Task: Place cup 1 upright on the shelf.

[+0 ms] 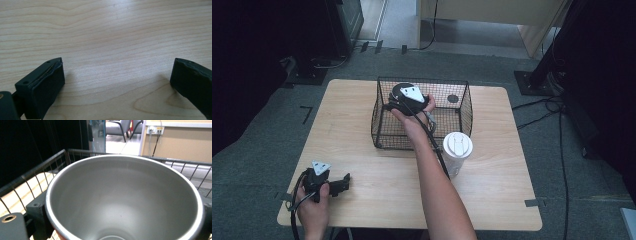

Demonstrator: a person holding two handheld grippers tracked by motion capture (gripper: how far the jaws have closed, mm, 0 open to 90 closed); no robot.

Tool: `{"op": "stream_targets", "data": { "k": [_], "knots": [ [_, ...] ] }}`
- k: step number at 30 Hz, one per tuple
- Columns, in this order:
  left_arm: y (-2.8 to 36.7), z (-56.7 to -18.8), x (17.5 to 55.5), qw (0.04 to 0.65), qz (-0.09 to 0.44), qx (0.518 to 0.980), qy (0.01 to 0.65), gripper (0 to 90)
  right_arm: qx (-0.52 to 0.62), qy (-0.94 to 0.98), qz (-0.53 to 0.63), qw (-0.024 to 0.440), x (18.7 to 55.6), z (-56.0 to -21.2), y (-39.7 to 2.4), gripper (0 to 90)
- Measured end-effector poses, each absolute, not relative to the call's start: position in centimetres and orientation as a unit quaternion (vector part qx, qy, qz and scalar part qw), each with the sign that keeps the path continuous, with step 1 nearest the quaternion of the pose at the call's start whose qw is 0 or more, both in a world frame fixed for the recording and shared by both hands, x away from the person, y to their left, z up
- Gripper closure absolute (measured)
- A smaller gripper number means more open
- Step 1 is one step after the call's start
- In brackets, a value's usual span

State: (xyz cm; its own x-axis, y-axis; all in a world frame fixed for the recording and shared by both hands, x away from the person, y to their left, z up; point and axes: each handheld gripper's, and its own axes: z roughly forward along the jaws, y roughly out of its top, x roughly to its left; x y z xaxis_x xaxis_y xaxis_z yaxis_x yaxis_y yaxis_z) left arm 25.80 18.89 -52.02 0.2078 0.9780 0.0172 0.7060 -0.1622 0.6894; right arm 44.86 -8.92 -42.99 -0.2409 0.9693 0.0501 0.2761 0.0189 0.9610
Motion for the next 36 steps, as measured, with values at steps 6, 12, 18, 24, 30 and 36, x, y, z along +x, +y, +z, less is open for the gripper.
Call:
{"op": "stream_targets", "data": {
  "k": [6, 12, 18, 24, 30, 36],
  "knots": [
    [18.9, -52.0, 25.8, 0.284, 0.239, 0.723, 0.582, 0.0, 0.496, 0.637, 0.478, 0.345, 45.3, -43.8, -9.0, 7.0],
    [18.9, -52.0, 25.8, 0.284, 0.239, 0.723, 0.582, 0.0, 0.497, 0.649, 0.472, 0.329, 45.6, -44.5, -9.0, 6.9],
    [18.9, -52.0, 25.8, 0.284, 0.239, 0.723, 0.582, 0.0, 0.492, 0.668, 0.457, 0.321, 45.7, -44.8, -8.9, 6.9],
    [18.9, -52.0, 25.8, 0.284, 0.239, 0.723, 0.582, 0.0, 0.491, 0.671, 0.455, 0.319, 45.7, -44.8, -8.8, 6.7],
    [18.9, -52.0, 25.8, 0.284, 0.240, 0.724, 0.582, 0.0, 0.491, 0.665, 0.471, 0.310, 45.6, -44.4, -8.9, 3.1],
    [18.9, -52.0, 25.8, 0.284, 0.239, 0.723, 0.582, 0.0, 0.486, 0.659, 0.483, 0.310, 45.4, -44.0, -9.0, 1.7]
  ]
}}
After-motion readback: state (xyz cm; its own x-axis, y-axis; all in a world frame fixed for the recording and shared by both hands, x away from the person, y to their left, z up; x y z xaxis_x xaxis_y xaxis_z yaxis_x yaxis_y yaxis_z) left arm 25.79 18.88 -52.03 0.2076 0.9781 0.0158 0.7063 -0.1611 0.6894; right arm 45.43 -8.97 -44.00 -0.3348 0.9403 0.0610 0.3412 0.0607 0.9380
